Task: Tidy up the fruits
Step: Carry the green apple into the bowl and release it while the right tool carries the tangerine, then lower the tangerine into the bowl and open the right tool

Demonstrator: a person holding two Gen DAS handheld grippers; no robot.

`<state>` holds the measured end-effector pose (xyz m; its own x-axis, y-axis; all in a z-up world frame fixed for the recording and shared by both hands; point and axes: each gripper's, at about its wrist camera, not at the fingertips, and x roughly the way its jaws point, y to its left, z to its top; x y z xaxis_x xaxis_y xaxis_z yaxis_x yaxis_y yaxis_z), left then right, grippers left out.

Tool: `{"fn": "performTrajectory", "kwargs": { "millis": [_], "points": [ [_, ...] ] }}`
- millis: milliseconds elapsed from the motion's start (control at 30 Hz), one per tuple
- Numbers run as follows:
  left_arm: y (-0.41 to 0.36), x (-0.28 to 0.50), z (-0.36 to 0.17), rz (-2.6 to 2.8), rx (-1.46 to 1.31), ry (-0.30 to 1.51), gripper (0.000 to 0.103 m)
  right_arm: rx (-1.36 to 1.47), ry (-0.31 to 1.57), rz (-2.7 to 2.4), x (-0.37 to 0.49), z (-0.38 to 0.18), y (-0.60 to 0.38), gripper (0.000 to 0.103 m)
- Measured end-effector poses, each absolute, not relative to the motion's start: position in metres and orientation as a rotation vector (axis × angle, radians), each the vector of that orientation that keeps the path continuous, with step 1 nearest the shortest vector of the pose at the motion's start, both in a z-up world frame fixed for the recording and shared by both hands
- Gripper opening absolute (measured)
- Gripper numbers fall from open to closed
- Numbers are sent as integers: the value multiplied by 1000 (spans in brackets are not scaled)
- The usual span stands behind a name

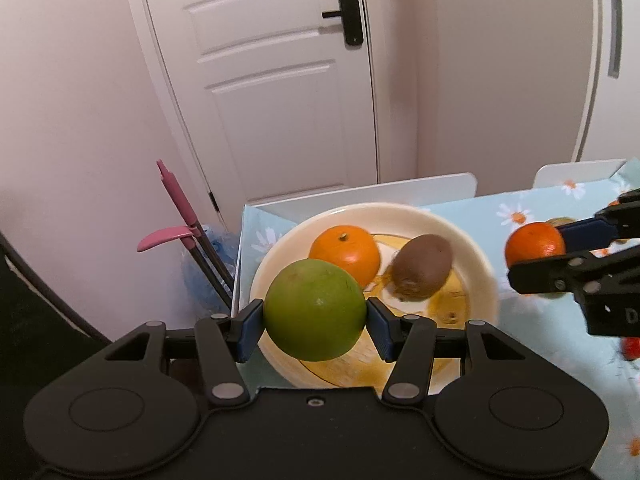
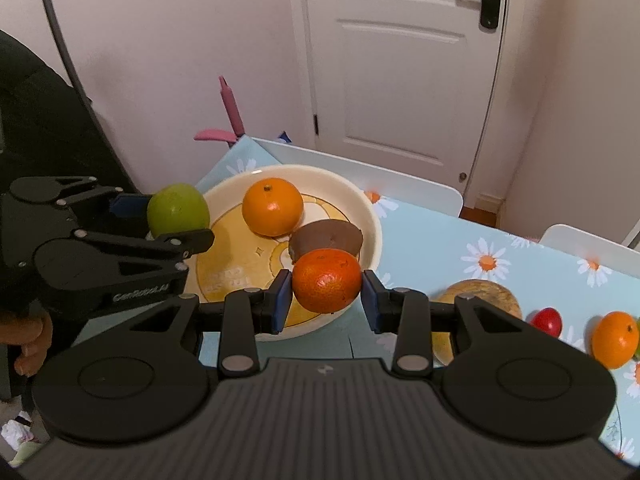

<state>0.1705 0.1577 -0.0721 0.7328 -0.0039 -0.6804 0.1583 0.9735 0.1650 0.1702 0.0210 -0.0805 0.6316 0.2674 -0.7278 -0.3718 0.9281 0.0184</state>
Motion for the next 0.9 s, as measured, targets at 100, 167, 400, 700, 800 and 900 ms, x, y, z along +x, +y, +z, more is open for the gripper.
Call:
{"fn": "performTrajectory", "kwargs": {
  "millis": [100, 167, 400, 700, 800, 900],
  "points": [
    [161, 185, -86, -95, 236, 762, 59, -126, 826, 337, 179, -88, 24, 52],
    [163, 193, -94, -102, 256, 776, 59, -125, 835, 319, 183, -92, 24, 52],
    [165, 209, -109, -113, 273, 816, 60, -136, 857, 289, 194, -98, 21, 52],
    [166, 194, -95, -117, 282, 759, 102, -147, 857, 313, 201, -93, 14, 52],
    [168, 187, -91, -111, 259, 777, 102, -166, 857, 339, 202, -92, 16, 52],
    [171, 180, -89, -107, 220, 798, 102, -180, 862, 367, 203, -93, 18, 52]
  ]
}}
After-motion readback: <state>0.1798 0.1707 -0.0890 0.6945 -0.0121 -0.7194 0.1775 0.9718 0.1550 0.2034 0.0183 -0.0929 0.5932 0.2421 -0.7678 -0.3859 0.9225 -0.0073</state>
